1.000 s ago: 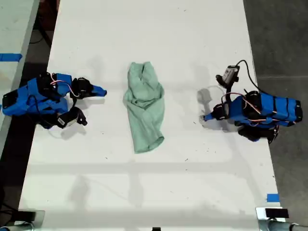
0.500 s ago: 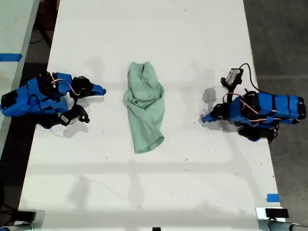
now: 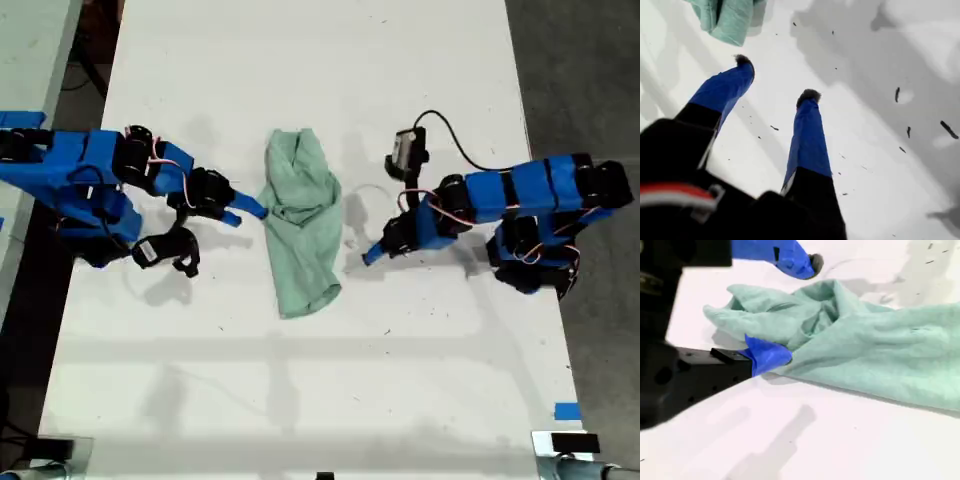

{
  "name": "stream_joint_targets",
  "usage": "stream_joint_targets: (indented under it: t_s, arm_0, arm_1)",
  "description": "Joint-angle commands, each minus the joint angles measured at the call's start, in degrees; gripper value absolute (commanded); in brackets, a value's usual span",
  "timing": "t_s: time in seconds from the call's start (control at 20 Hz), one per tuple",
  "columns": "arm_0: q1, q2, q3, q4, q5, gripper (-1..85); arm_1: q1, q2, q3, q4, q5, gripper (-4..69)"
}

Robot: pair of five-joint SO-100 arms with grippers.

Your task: Fold t shirt

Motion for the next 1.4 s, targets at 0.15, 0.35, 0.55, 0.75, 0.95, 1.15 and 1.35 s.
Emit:
stream_joint_targets:
  t_s: [0.15,0.35,0.55,0.75,0.95,1.15,1.35]
  arm_0:
    - [10.99,-41.40,-31.29,-1.76,-3.96,24.1]
    - [13.18,-54.84,-38.14,-2.11,-6.68,21.8]
    - [12.74,-60.12,-40.52,-2.11,-7.03,17.1]
    - [12.48,-66.09,-47.11,-1.41,-6.06,-0.2]
    - [13.27,-64.78,-48.16,0.26,-6.50,-0.2]
    - [13.80,-64.16,-49.83,1.58,-6.06,-0.2]
    - [14.77,-64.34,-50.62,1.67,-6.15,-0.2]
  arm_1:
    - [-3.25,-13.18,-20.48,-0.62,-3.60,22.5]
    - [-3.78,-14.59,-24.61,0.88,-4.22,22.3]
    - [-5.10,-17.05,-28.39,1.23,-5.01,22.4]
    - [-6.94,-26.19,-34.01,1.23,-4.75,22.8]
    - [-6.33,-30.32,-33.84,0.26,-4.75,23.4]
    - [-5.01,-33.05,-34.72,-1.67,-6.24,24.2]
    - [-3.43,-34.89,-37.09,-1.67,-7.12,24.4]
